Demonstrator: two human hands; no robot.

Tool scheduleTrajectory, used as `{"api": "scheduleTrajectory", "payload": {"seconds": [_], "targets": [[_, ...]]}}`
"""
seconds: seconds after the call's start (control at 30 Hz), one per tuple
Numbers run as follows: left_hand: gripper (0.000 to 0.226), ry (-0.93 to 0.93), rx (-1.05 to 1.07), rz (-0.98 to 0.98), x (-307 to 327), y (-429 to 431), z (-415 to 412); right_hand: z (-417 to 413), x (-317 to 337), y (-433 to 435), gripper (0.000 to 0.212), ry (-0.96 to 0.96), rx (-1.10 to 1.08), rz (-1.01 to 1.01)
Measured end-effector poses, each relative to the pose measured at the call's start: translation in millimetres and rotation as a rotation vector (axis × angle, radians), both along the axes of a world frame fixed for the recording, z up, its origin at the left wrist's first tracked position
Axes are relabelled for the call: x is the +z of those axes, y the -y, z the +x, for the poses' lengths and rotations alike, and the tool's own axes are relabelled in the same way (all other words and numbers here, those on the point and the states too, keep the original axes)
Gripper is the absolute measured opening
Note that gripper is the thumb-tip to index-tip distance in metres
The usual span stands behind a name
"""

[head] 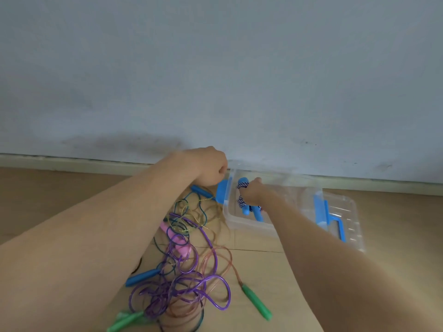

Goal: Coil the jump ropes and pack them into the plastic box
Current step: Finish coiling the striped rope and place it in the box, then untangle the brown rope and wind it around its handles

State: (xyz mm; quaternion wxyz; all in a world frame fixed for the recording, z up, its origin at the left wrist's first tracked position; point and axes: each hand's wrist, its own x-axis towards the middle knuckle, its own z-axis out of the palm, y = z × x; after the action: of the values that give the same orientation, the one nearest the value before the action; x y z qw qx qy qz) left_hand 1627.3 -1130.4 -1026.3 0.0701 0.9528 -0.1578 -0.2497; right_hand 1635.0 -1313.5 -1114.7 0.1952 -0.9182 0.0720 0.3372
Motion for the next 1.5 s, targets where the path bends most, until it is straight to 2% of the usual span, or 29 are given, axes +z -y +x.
{"api": "scheduleTrajectory", "payload": {"seconds": [0.1,0.17,0.23,0.3,0.4,0.43,0.5,0.57,0.63,0.7,0.83,0.93,1.03,1.17,1.3,1.37,1.47,1.5], "targets": [[0.03,-0.025,0.008,0.019,-3,-9,-4,0,-11,4,0.019,-0.095,-0.079,0.115],[0.031,-0.03,0.015,0.026,-3,-16,-6,-2,-10,8,0.028,-0.103,-0.023,0.126],[0.031,-0.025,0.022,0.024,-2,-21,-6,-3,0,6,0.017,-0.019,0.075,0.05],[0.03,-0.023,0.031,0.033,-2,-25,-5,2,10,-1,0.023,0.136,0.176,-0.05],[0.027,-0.031,0.039,0.067,4,-29,-8,2,39,-24,0.011,0.345,0.325,-0.093],[0.031,-0.043,0.046,0.076,8,-31,-10,2,48,-32,0.022,0.363,0.41,-0.104],[0.039,-0.065,0.078,0.104,17,-37,-13,-6,67,-51,0.034,0.271,0.657,-0.159],[0.042,-0.072,0.113,0.12,24,-45,-16,-15,82,-71,0.03,0.143,0.823,-0.251],[0.043,-0.071,0.169,0.088,30,-52,-18,-22,90,-91,0.011,0.143,0.921,-0.346],[0.043,-0.079,0.221,0.044,37,-58,-22,-29,92,-113,0.026,0.21,0.971,-0.375],[0.043,-0.064,0.275,0.011,37,-77,-26,-36,80,-147,0.027,0.254,0.98,-0.343],[0.042,-0.052,0.308,-0.006,31,-91,-28,-40,61,-149,0.006,0.257,0.968,-0.385],[0.041,-0.042,0.311,-0.002,28,-100,-30,-47,27,-138,0.037,0.171,0.919,-0.38],[0.039,-0.036,0.309,0.007,22,-107,-29,-52,-15,-133,0.042,0.115,0.905,-0.405],[0.038,-0.049,0.3,-0.023,15,-110,-26,-57,-51,-134,0.052,0.088,1.06,-0.559],[0.037,-0.035,0.307,-0.026,11,-115,-24,-58,-54,-135,0.046,0.132,1.056,-0.536],[0.039,-0.029,0.327,-0.015,9,-121,-24,-43,-35,-144,0.018,0.202,0.963,-0.337],[0.039,-0.034,0.33,-0.016,11,-120,-24,-34,-26,-148,0.021,0.197,0.898,-0.263]]}}
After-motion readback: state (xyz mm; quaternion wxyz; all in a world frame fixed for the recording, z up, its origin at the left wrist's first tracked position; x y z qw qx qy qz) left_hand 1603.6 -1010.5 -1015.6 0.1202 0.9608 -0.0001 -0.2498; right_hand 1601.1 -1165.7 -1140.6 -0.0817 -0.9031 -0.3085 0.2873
